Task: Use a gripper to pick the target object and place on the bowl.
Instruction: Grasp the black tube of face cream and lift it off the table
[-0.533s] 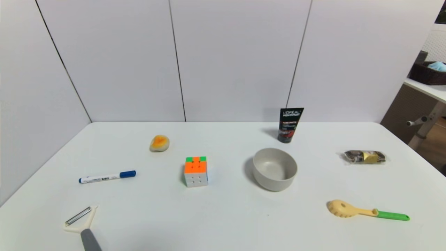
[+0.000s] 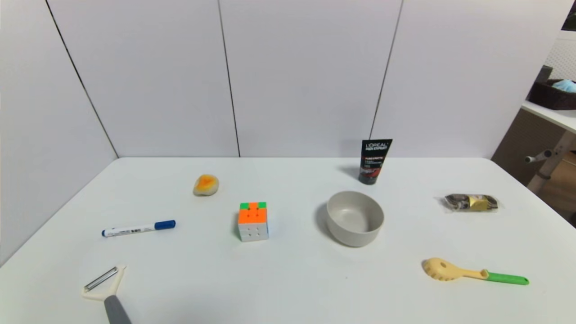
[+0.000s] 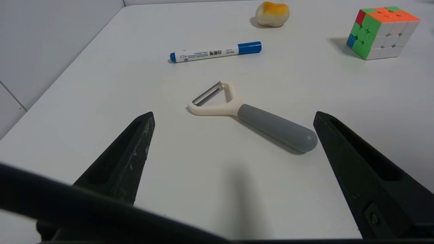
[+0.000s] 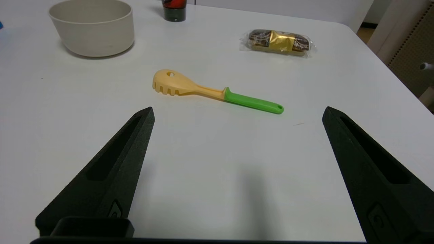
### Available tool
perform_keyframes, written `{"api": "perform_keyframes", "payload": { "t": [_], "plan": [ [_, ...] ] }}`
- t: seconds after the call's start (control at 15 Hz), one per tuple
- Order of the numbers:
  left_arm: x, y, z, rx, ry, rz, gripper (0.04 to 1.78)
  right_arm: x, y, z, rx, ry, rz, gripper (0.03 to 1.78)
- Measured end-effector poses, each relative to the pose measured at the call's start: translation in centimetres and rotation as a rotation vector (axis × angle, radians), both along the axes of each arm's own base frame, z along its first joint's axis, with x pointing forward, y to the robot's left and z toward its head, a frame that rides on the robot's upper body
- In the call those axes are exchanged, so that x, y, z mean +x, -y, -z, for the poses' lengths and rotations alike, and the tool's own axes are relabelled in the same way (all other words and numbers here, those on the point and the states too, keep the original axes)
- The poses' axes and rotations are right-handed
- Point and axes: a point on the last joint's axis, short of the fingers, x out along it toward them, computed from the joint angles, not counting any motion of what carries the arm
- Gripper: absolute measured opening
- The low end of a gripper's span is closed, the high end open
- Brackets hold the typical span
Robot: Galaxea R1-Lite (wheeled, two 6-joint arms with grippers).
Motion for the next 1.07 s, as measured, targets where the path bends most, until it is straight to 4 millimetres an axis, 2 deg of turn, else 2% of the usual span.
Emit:
{"api": "perform_keyframes", "payload": {
  "t": [0.2,0.4,0.6,0.8,0.93,1.07],
  "plan": [
    [0.0,0.0,0.0,0.0,0.0,0.0,1.69,-0.1,0.0,-1.2,0.001,-0.021,0.001,1.71],
    [0.0,0.0,0.0,0.0,0.0,-0.001,1.69,0.4,0.0,-4.2,0.002,-0.056,0.009,1.71],
    [0.0,0.0,0.0,0.0,0.0,0.0,1.69,2.3,0.0,-8.4,0.003,-0.118,0.031,1.71],
    [0.0,0.0,0.0,0.001,0.0,0.0,1.69,6.3,0.2,-12.3,0.006,-0.219,0.028,1.71],
    [0.0,0.0,0.0,0.0,0.0,0.0,1.69,10.2,0.4,-14.6,0.016,-0.296,-0.001,1.71],
    [0.0,0.0,0.0,0.0,0.0,0.0,1.69,14.9,0.7,-15.9,0.028,-0.373,-0.04,1.71]
  ]
}}
